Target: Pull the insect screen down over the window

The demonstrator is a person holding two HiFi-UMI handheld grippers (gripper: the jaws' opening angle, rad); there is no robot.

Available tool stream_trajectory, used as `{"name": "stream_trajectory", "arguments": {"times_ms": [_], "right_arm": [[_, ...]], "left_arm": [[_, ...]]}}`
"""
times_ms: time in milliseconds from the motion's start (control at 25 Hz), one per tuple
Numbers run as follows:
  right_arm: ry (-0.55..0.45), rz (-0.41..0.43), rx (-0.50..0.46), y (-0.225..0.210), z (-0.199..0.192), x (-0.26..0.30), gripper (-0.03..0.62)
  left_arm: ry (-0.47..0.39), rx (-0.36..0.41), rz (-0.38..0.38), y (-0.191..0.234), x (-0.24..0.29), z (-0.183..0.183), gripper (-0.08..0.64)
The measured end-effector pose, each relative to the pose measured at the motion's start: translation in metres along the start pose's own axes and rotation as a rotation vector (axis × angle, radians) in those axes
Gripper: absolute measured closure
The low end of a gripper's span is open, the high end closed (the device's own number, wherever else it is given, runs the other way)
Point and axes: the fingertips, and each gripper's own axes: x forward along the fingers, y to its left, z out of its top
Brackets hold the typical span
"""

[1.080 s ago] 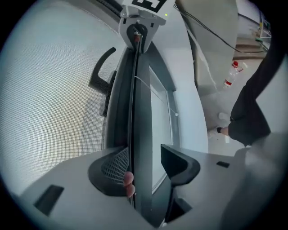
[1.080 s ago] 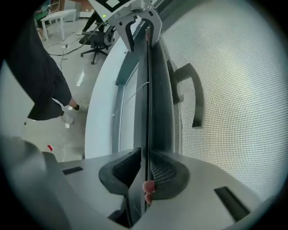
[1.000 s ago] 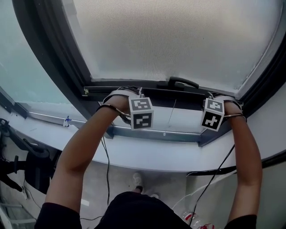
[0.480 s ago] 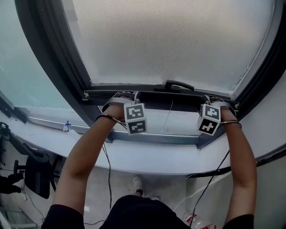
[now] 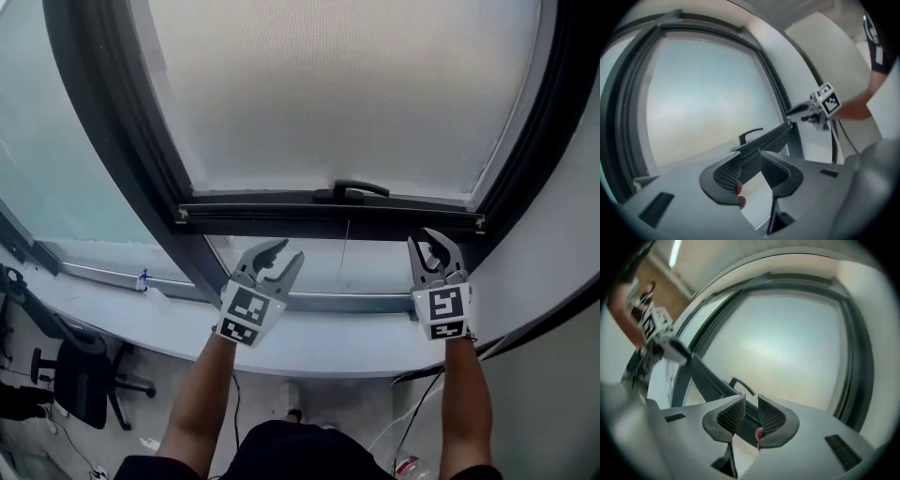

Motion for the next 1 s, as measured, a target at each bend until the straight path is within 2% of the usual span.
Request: {"name": "stream_trajectory", "arguments": {"times_ms": [80, 120, 160, 200, 240, 320, 440, 600, 800, 1000], "right_arm": [[-0.107, -0.01, 0.266, 0.012, 0.012, -0.031, 0.509], [-0.145, -0.017, 0.359, 0.019, 0.016, -0.045, 0.525], [-0.171, -0.027, 0.428, 0.028, 0.019, -0.058, 0.569], [-0.185, -0.035, 0.477, 0.037, 0.021, -0.069, 0.588], [-0.187, -0.042, 0.507, 0.047, 0.021, -0.08, 0.589], [-0.166, -0.066, 0.516, 0.067, 0.018, -0.099, 0.589], [-0.13, -0.105, 0.464, 0.097, 0.015, -0.123, 0.589], [-0.1, -0.082, 0.408, 0.135, 0.014, -0.144, 0.589], [-0.088, -0.065, 0.398, 0.163, 0.018, -0.167, 0.589], [-0.059, -0.075, 0.383, 0.191, 0.018, -0.19, 0.589]], "left_arm": [[-0.11, -0.175, 0.066, -0.009, -0.021, 0.017, 0.477], [-0.144, -0.269, 0.109, -0.011, -0.032, 0.021, 0.52], [-0.164, -0.355, 0.152, -0.014, -0.041, 0.022, 0.557], [-0.169, -0.419, 0.188, -0.018, -0.049, 0.021, 0.557], [-0.162, -0.452, 0.217, -0.024, -0.055, 0.019, 0.557], [-0.135, -0.445, 0.26, -0.041, -0.066, 0.014, 0.557], [-0.122, -0.425, 0.286, -0.066, -0.088, 0.01, 0.557], [-0.102, -0.392, 0.27, -0.096, -0.114, 0.003, 0.557], [-0.081, -0.346, 0.268, -0.118, -0.144, -0.006, 0.557], [-0.079, -0.348, 0.244, -0.131, -0.171, -0.017, 0.557]]}}
